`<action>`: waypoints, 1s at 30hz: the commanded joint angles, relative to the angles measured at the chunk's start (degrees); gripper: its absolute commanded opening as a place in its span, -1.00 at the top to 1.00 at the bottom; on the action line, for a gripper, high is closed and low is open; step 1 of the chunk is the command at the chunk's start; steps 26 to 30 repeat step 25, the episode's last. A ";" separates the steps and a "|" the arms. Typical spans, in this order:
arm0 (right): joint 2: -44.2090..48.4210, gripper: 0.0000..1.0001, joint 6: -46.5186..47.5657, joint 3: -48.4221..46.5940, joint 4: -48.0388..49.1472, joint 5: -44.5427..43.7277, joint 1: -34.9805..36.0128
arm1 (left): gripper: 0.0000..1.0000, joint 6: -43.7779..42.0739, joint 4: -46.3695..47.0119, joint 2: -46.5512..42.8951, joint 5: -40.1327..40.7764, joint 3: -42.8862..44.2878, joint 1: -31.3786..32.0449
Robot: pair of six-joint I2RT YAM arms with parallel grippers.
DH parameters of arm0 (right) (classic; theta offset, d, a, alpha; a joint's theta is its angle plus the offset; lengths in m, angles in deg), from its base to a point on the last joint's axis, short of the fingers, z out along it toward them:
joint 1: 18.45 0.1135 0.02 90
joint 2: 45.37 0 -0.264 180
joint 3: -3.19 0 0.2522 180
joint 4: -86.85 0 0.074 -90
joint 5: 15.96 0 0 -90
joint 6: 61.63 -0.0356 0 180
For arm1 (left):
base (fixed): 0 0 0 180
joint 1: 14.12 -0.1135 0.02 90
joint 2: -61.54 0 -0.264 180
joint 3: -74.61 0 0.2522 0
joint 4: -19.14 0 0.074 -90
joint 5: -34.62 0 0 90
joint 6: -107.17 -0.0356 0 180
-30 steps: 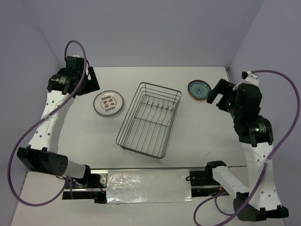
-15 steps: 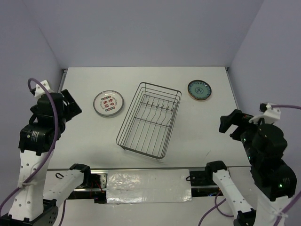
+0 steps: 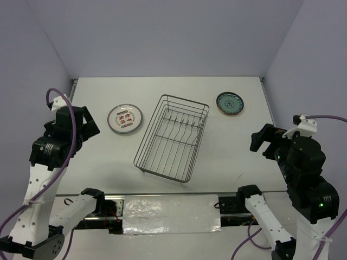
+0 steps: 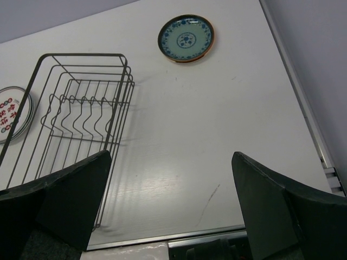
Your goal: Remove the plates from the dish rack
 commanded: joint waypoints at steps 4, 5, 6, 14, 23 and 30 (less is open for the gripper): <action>-0.78 -1.00 1.05 0.21 1.31 -1.29 0.65 | -0.99 -0.49 1.29 0.58 1.61 1.48 0.40; -0.78 -1.00 1.05 0.21 1.48 -1.29 0.65 | -0.99 -0.57 1.29 0.58 1.53 1.48 0.40; -0.87 -1.00 1.05 0.21 1.57 -1.38 0.83 | -0.99 -0.66 1.55 0.76 1.53 1.39 0.49; -1.57 -1.00 1.05 -0.67 1.57 -1.73 0.65 | -0.99 -1.28 2.78 0.50 1.44 -0.10 0.49; -1.92 -1.00 0.44 -1.73 1.31 -2.26 0.74 | -0.99 -1.72 3.40 0.85 1.35 -0.01 0.49; -1.84 -1.00 0.52 -1.81 1.22 -2.52 0.65 | -0.99 -1.72 3.49 0.93 1.35 -0.10 0.58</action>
